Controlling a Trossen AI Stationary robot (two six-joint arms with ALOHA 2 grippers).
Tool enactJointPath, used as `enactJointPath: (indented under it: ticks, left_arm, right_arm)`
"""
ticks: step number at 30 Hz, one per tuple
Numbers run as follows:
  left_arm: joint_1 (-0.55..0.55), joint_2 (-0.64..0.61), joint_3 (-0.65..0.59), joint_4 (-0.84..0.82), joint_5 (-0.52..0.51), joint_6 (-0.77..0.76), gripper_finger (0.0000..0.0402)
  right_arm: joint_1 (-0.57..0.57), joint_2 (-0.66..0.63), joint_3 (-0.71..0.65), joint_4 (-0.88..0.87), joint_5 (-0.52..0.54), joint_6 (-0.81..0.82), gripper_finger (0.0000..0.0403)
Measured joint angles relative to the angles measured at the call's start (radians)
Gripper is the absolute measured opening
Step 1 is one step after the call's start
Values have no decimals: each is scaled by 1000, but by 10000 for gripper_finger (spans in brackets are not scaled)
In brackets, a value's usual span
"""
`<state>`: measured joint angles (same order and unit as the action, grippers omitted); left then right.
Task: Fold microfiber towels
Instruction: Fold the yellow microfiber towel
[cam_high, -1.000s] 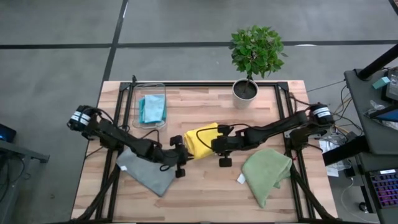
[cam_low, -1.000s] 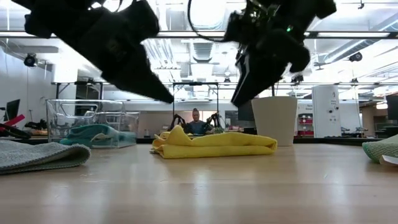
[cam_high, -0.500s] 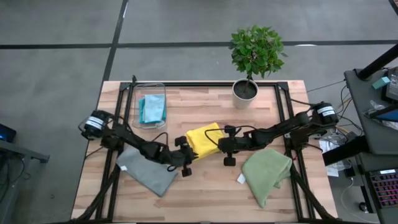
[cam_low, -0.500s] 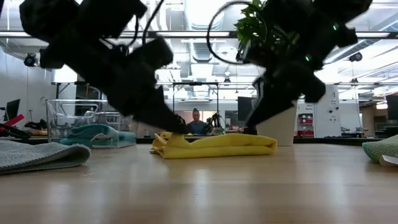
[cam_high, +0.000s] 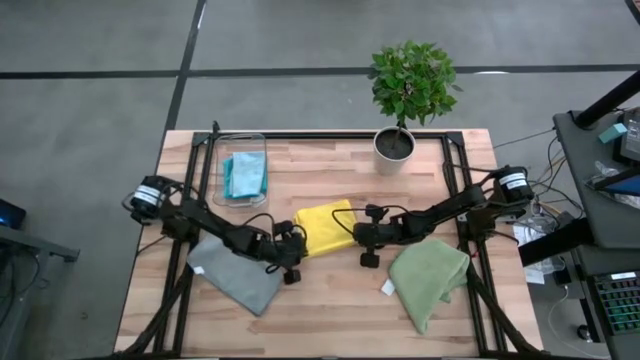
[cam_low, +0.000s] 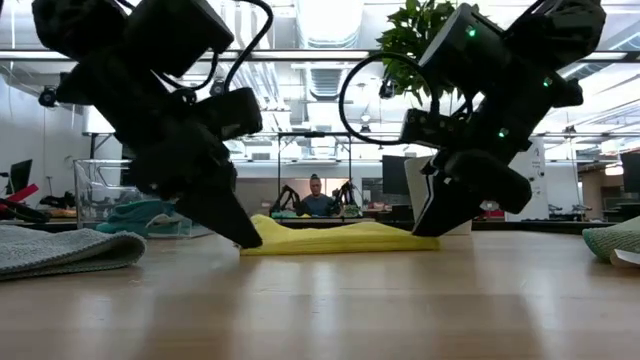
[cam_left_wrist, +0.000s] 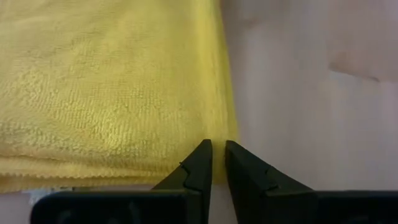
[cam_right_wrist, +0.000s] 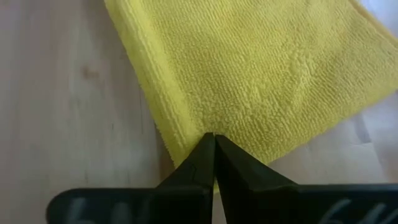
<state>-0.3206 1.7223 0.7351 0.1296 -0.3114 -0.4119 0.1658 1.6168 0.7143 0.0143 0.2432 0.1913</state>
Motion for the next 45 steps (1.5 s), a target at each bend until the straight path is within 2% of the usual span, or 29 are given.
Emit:
enactJointPath:
  ticks: [9,14,17,24,28,33,40,45]
  left_arm:
    - [-1,-165,-6,-113,15,32,33]
    - [10,-236,-6,-119,-87,103,33]
    - [22,-237,-1,-105,-148,141,33]
    - [65,-144,-10,-11,-155,157,33]
    - [72,-79,-9,28,-158,156,33]
    - [72,-32,-9,17,-158,127,33]
    - [72,-1,-14,19,-157,103,33]
    - [72,15,-16,23,-155,81,33]
  right_arm:
    - [0,-100,-7,-13,-12,0,9]
    - [0,-114,-6,11,-10,13,9]
    - [0,-118,-6,19,-6,96,9]
    - [-35,-124,-5,-8,48,399,18]
    - [-53,-128,-5,-32,39,482,49]
    - [-80,-128,-5,-43,43,560,110]
    - [-119,-126,-10,-35,47,571,196]
    - [-130,-95,-18,0,53,594,232]
